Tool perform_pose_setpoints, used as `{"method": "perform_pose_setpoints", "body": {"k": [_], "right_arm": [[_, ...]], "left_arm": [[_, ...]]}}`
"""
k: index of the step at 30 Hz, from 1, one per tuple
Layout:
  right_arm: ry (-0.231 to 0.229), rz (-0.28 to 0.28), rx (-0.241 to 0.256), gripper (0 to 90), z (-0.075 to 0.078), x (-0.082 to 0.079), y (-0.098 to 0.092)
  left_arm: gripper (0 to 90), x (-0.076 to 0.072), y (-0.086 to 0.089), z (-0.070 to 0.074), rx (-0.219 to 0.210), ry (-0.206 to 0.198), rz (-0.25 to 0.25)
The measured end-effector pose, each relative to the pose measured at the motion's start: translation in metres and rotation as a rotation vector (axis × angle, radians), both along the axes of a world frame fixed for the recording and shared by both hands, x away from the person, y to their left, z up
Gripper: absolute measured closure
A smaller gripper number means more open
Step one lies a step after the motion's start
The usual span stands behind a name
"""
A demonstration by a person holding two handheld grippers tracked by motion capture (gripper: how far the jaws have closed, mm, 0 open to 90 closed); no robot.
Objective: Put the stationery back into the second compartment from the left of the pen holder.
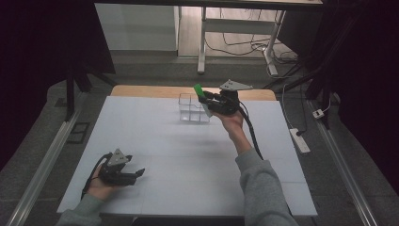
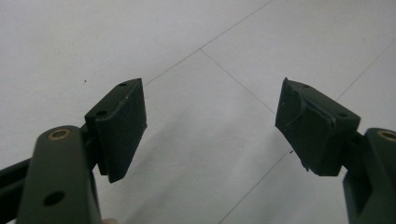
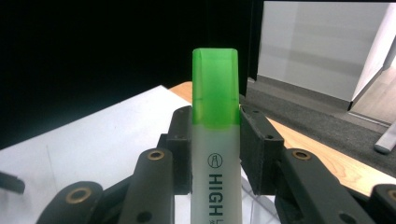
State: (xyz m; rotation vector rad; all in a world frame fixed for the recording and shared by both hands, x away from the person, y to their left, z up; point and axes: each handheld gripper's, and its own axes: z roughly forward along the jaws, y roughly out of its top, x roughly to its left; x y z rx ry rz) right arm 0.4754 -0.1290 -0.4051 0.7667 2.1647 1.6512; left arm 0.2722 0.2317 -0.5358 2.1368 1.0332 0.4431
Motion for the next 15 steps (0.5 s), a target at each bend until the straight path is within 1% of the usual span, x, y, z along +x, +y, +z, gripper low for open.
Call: {"method": "perform_pose_setpoints", "body": {"k": [7, 10, 15], "right_arm": [[-0.007, 0.013, 0.002, 66.7, 0.002, 0.004, 0.008], [-0.017, 0.008, -0.001, 66.7, 0.003, 0.007, 0.012], [-0.017, 0.005, 0.005, 66.7, 0.005, 0.012, 0.016]], "left_arm": [[24.4, 0.0, 0.001, 0.0, -0.006, 0.002, 0.003], [24.4, 0.0, 0.001, 0.0, -0.006, 0.001, 0.002], [24.4, 0.0, 0.001, 0.0, -0.009, 0.0, 0.003]]}}
